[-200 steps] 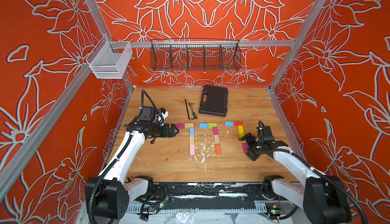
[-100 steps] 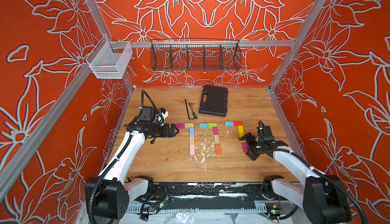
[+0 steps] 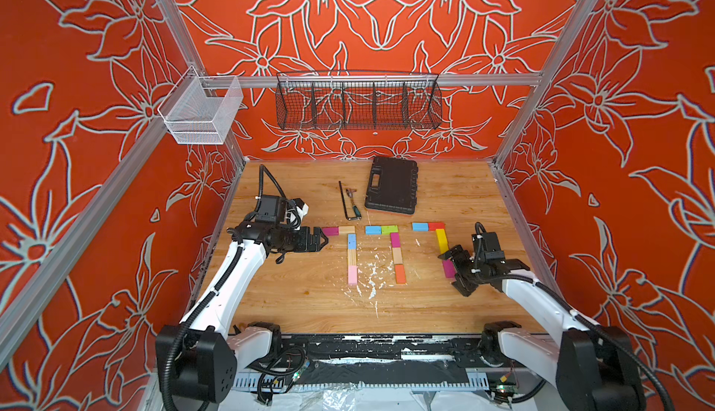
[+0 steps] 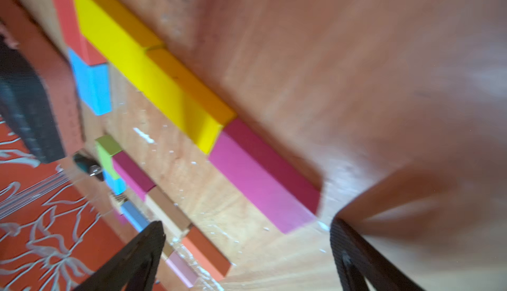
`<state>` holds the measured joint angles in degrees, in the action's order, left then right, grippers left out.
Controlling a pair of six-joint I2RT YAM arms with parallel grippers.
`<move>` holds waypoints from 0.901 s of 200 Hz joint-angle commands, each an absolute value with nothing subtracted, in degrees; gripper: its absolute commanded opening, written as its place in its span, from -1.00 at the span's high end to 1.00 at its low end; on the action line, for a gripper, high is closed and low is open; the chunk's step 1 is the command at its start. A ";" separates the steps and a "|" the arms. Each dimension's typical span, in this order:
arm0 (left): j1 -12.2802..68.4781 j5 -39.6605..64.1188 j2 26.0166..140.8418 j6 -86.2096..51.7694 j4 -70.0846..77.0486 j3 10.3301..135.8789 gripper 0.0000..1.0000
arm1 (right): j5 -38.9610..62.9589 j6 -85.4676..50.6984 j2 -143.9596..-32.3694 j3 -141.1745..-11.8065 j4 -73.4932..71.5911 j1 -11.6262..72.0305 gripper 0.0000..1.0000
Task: Assemble the number 7 with building blocks
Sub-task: Assemble the building block at the center of the board.
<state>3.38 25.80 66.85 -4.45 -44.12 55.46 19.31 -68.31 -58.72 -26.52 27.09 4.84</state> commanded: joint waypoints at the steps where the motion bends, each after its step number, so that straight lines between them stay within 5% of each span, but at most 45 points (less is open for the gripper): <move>1: 3.04 26.23 66.75 -3.50 -45.09 56.07 -0.96 | 14.33 -65.40 -53.86 -29.87 39.33 4.65 -0.94; 81: 2.99 26.02 64.96 -3.42 -45.09 56.03 -0.96 | 15.70 -41.55 -61.60 -55.80 44.36 3.69 -0.95; 180: 2.05 28.97 60.55 -5.06 -43.09 56.63 -0.97 | 12.13 -15.07 -68.90 -58.95 28.24 3.69 -0.94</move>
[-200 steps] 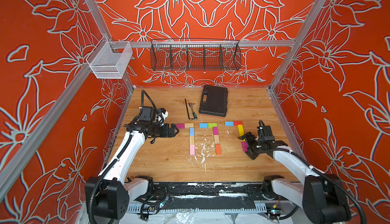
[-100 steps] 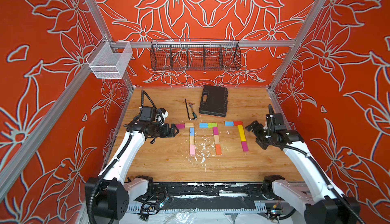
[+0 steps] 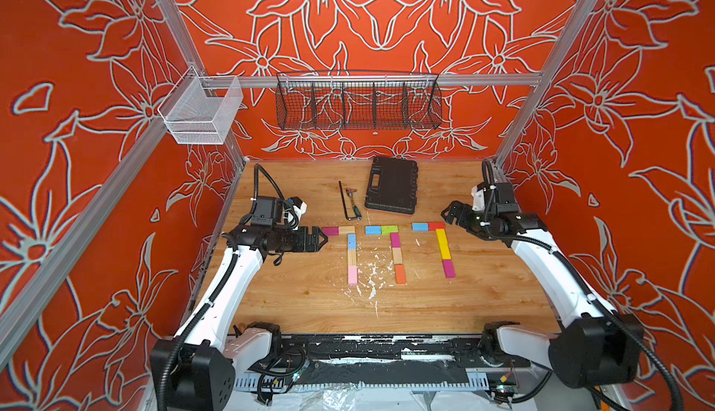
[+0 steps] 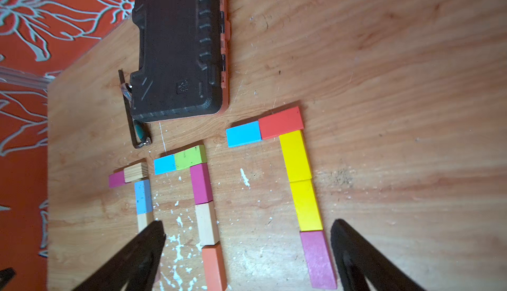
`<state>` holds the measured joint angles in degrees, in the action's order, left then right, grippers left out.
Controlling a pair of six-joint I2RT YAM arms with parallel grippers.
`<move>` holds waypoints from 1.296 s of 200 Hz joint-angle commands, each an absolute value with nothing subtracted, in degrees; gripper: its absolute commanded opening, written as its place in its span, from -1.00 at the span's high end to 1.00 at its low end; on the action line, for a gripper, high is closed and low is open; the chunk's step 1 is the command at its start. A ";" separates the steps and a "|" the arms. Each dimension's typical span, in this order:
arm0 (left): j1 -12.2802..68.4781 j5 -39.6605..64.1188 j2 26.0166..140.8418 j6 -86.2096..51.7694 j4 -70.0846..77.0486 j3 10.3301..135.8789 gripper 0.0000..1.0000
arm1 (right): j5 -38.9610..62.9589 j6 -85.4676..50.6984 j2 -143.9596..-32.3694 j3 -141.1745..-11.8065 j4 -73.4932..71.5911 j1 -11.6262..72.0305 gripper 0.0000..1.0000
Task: Assemble the number 7 with building blocks
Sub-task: Assemble the building block at the center of the board, then reset both arms
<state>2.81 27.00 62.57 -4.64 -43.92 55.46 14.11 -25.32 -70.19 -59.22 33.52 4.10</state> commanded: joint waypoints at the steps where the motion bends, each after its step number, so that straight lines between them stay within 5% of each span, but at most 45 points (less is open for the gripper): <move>1: 2.03 29.03 60.46 -5.08 -43.08 56.66 -0.98 | 12.18 -14.83 -68.77 -58.79 28.10 3.69 -0.94; 81: 0.70 20.60 57.44 -13.04 -37.06 59.73 -0.99 | 7.67 -6.62 -59.34 -45.26 3.35 3.69 -0.95; 157: 0.61 2.38 45.64 -9.38 -13.60 39.63 -0.98 | 4.80 -4.04 -69.20 -38.50 -6.19 3.60 -0.94; 221: -3.55 -3.20 55.51 -8.87 -7.78 38.73 -0.98 | 2.33 -1.35 -77.53 -33.93 -13.59 3.52 -0.95; 259: -5.91 -2.94 61.17 -8.08 3.98 33.18 -0.98 | -1.65 3.21 -74.51 -23.73 -31.74 3.52 -0.95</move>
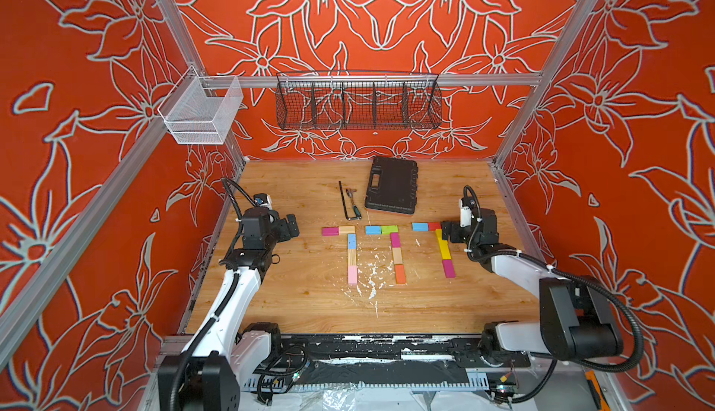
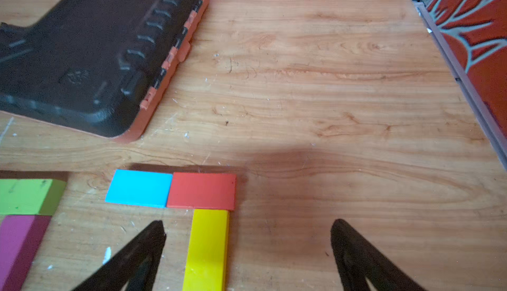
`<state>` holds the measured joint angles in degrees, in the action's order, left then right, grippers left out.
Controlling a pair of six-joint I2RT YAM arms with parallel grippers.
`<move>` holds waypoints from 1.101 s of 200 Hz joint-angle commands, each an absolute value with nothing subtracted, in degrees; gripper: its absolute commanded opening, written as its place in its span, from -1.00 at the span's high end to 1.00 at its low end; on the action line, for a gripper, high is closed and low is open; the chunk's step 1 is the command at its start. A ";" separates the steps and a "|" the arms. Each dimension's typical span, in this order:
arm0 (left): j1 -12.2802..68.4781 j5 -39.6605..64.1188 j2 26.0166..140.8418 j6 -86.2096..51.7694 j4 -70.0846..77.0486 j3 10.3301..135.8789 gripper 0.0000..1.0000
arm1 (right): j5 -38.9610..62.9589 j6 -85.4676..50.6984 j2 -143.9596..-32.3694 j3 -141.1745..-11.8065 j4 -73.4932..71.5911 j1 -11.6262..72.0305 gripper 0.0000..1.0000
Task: Assemble the number 7 with building blocks
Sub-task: Reset both arms
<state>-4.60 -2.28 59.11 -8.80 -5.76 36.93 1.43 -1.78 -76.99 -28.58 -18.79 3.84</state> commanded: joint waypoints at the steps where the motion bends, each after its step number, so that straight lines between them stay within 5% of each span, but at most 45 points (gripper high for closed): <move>1: -5.95 -2.88 61.30 -8.00 4.50 32.94 -0.98 | -1.62 3.27 -74.39 -23.51 -32.17 3.47 -0.95; 76: -7.22 4.02 71.54 -4.42 16.46 28.49 -0.98 | -0.99 4.21 -79.59 -12.12 -56.64 3.68 -0.95; 145: -3.78 -1.27 74.24 -3.66 36.21 17.44 -0.98 | -0.01 3.95 -80.54 -17.35 -47.39 3.13 -0.95; 220: -2.40 -4.00 76.49 -3.34 28.12 23.03 -0.97 | -0.03 3.96 -80.51 -17.23 -47.71 3.14 -0.95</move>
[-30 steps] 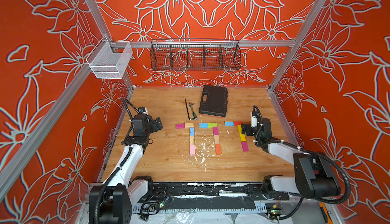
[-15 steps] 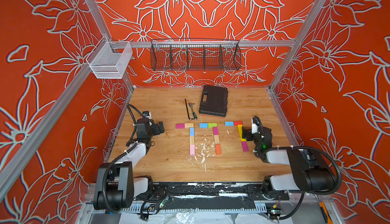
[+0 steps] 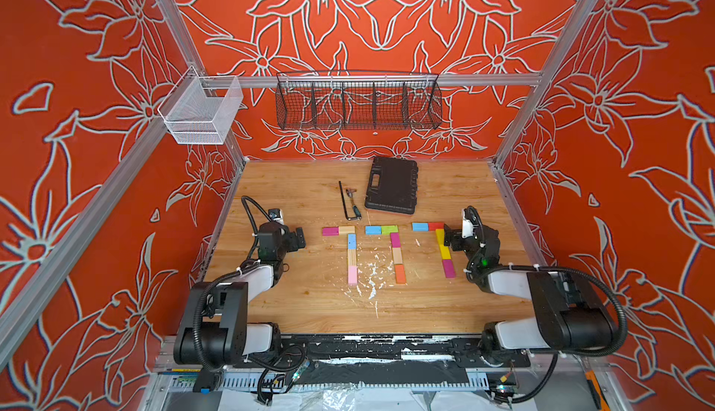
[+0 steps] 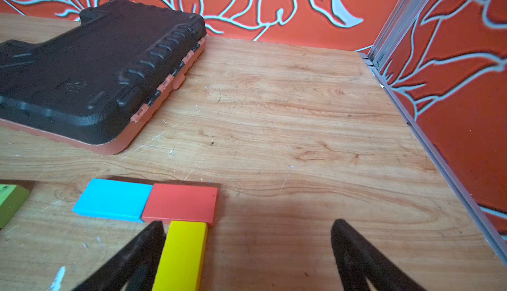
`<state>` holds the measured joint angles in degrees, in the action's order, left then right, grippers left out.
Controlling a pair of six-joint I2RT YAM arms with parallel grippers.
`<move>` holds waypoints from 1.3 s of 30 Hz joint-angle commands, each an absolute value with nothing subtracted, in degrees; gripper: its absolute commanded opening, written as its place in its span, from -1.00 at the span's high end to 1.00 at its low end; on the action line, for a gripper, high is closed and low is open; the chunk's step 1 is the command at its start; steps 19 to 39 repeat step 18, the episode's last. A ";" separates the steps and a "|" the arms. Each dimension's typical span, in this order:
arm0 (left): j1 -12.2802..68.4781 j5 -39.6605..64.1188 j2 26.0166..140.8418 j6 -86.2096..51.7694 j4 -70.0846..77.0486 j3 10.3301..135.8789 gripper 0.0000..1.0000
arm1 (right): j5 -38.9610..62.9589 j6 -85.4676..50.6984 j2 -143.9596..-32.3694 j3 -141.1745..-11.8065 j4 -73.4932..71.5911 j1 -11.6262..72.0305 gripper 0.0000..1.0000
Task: Assemble the number 7 with building blocks
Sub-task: Reset both arms
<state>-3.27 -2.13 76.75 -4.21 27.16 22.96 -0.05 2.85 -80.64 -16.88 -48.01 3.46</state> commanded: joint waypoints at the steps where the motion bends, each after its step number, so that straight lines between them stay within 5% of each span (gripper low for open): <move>1: -2.38 -3.98 76.48 -3.34 28.08 22.99 -0.97 | -0.01 3.96 -80.51 -17.23 -47.72 3.15 -0.95; 39: -1.85 -4.83 76.97 -3.05 27.55 23.60 -0.97 | -0.04 3.97 -80.55 -17.23 -47.60 3.16 -0.94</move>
